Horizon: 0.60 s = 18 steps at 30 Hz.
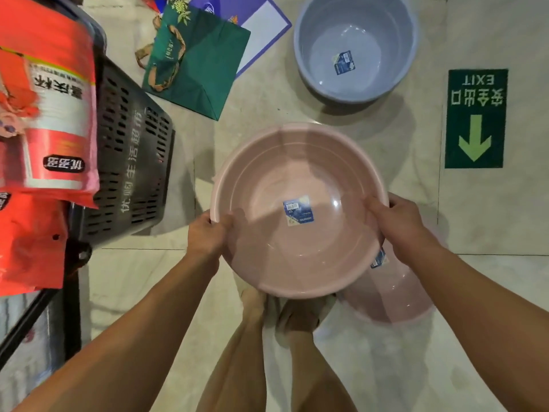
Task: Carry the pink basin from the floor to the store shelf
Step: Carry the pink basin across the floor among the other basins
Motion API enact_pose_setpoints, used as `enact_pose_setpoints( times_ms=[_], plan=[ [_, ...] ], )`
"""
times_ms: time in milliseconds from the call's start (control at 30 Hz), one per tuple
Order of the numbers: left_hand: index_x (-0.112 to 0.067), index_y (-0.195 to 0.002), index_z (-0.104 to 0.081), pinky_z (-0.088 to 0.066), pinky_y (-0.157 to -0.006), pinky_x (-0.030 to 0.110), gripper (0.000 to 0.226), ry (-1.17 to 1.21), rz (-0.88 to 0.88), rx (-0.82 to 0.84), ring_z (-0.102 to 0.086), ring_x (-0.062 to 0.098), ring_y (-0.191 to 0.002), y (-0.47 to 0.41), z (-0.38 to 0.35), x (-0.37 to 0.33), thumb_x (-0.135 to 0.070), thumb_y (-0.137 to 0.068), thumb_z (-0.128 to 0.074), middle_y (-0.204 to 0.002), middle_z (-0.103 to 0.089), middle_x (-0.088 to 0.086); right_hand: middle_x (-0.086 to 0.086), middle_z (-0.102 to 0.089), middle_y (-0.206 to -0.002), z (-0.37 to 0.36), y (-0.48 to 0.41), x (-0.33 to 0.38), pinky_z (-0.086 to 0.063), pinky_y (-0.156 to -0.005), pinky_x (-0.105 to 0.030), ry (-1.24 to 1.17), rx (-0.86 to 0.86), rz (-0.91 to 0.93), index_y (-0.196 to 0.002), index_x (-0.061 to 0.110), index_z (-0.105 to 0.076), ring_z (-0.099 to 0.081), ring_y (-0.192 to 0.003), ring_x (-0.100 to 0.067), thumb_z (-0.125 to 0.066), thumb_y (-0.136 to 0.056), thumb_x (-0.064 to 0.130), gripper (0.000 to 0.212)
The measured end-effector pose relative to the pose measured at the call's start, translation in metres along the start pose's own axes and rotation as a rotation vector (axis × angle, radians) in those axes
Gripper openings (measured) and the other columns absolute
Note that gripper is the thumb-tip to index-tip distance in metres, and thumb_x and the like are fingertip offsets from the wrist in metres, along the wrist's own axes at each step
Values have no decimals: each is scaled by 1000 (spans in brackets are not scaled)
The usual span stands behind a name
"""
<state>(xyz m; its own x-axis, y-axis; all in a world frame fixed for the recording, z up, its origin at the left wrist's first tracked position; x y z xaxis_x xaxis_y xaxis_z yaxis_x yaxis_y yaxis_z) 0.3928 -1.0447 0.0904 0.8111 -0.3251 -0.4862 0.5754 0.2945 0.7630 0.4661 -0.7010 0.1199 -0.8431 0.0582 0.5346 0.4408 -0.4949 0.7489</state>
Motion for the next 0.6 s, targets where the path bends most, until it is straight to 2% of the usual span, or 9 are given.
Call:
enact_pose_setpoints(
  times_ms=[100, 200, 267, 367, 433, 600],
  plan=[
    [-20, -93, -68, -62, -69, 37, 9, -50, 37, -5, -72, 26, -83, -24, -14, 11, -26, -91, -74, -90, -74, 4, -24, -75, -99, -10, -27, -17, -59, -80, -57, 2, -23, -13, -77, 27, -70, -70, -79, -32, -74, -91, 30, 15],
    [-20, -95, -70, -64, -74, 40, 10, -89, 70, -5, -73, 26, -83, -44, -24, 19, -26, -87, -74, -90, -76, 4, -23, -74, -94, -20, -50, -31, -58, -73, -55, 54, -23, -12, -77, 27, -68, -69, -75, -36, -70, -93, 32, 18],
    [-23, -91, -70, -64, -77, 41, 7, -112, 89, -11, -73, 25, -83, -57, -29, 24, -26, -85, -73, -90, -76, 3, -22, -72, -84, -28, -63, -41, -57, -68, -49, 76, -19, 3, -76, 22, -67, -65, -67, -32, -68, -94, 33, 22],
    [-24, -95, -73, -62, -75, 38, 12, -140, 100, -21, -71, 23, -80, -72, -34, 32, -24, -83, -71, -87, -76, 2, -10, -69, -72, -38, -76, -53, -56, -69, -45, 141, -7, 34, -76, 17, -67, -65, -67, -30, -64, -95, 36, 28],
    [-21, -99, -74, -61, -74, 37, 17, -154, 94, -25, -70, 24, -79, -81, -36, 36, -24, -83, -70, -88, -76, 2, -1, -70, -71, -43, -81, -59, -56, -71, -42, 163, 14, 53, -76, 21, -67, -68, -70, -28, -63, -96, 39, 28],
    [-17, -104, -74, -57, -64, 31, 22, -168, 68, -10, -73, 25, -81, -101, -38, 47, -30, -86, -72, -91, -77, 4, 15, -65, -51, -54, -90, -67, -44, -54, -25, 166, 50, 94, -74, 28, -63, -61, -53, -9, -63, -97, 45, 28]
  ],
)
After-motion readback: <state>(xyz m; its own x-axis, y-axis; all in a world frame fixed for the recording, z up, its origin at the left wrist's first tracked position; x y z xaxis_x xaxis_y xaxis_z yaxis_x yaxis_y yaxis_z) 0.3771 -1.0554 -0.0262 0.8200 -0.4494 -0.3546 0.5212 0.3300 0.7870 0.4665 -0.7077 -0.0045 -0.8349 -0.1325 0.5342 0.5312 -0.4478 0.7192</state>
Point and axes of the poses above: each hand's wrist, its own y-axis away from the middle knuckle, its own z-axis out of the back of the hand, x = y × z, the point moved 5 cm from there along -y, towards the middle knuckle
